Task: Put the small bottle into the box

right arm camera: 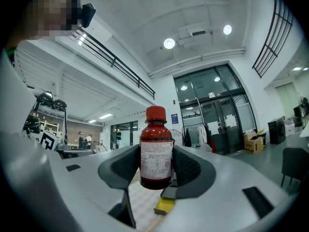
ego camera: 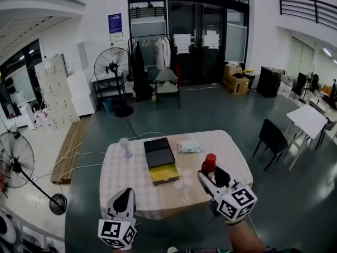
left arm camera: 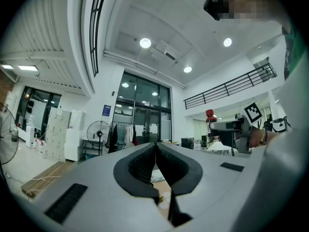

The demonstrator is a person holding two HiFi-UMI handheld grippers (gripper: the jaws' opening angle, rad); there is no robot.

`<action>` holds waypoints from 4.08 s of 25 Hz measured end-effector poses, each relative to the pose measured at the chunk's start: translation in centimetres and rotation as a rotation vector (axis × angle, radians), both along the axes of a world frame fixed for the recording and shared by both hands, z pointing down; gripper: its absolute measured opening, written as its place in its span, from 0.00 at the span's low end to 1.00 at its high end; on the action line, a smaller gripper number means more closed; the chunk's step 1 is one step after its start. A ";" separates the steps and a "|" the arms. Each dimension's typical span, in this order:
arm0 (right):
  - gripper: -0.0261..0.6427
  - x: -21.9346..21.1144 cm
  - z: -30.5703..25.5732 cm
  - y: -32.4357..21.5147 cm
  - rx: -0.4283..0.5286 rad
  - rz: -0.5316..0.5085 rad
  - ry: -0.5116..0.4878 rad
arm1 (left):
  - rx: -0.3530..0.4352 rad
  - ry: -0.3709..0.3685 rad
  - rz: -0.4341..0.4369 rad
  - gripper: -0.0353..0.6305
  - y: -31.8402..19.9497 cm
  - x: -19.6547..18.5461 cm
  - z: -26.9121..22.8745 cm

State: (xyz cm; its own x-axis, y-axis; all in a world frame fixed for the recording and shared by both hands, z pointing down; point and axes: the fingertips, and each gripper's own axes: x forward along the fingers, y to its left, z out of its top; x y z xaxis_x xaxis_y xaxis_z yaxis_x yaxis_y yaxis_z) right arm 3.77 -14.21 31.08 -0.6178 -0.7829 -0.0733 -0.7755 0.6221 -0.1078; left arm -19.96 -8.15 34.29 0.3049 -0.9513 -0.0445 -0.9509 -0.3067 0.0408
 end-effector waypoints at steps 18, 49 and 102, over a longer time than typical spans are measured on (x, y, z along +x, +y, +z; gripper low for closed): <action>0.37 -2.8 2.0 -10.1 -0.035 -0.020 0.005 | -0.035 0.019 0.004 0.09 -9.9 -2.5 1.5; 0.37 -6.9 9.6 -28.1 -0.130 -0.310 0.043 | -0.068 -0.002 -0.124 0.09 -24.7 1.0 4.3; 0.37 -18.5 46.9 -31.4 -0.871 -0.638 0.591 | -0.277 0.054 -0.425 0.09 -24.0 -3.3 13.9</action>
